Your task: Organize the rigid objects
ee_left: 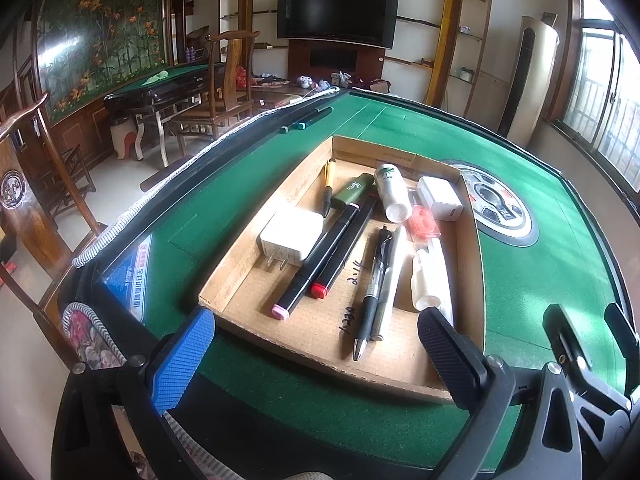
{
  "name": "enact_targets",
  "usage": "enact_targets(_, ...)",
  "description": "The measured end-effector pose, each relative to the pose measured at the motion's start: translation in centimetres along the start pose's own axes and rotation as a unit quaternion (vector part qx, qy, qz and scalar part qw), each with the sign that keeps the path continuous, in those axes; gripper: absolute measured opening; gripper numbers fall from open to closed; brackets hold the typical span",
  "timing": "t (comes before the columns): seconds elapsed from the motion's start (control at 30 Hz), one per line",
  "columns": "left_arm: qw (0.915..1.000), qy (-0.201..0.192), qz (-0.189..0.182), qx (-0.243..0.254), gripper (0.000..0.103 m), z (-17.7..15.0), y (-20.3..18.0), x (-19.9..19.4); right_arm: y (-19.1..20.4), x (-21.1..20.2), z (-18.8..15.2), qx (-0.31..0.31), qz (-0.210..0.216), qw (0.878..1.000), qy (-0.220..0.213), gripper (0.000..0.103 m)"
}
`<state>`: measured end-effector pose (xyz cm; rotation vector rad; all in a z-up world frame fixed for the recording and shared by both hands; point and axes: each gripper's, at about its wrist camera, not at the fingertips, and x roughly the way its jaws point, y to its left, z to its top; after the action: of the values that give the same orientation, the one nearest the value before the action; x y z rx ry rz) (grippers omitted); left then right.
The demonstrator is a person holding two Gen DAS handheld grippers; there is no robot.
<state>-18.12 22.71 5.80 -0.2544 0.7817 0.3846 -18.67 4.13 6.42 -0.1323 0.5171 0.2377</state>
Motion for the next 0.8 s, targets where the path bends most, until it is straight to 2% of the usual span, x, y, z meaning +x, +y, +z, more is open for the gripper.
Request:
enact_targets(0.33,0.9999,0.002,-0.002,-0.011,0.102,0.0,1.1,0.1,2.6,0.5,-0.8,-0.057,0.009,0.998,0.031,0.103)
enact_targets(0.6,0.9990,0.003,0.011,-0.042,0.102,0.7,3.7,0.3,2.5,0.7,-0.6,-0.062,0.013,0.997,0.035,0.103)
enact_targets(0.8,0.9989,0.018,0.022,-0.039,0.102,0.7,4.1,1.2,3.1,1.6,0.6,-0.077,0.030,0.995,0.059,0.103)
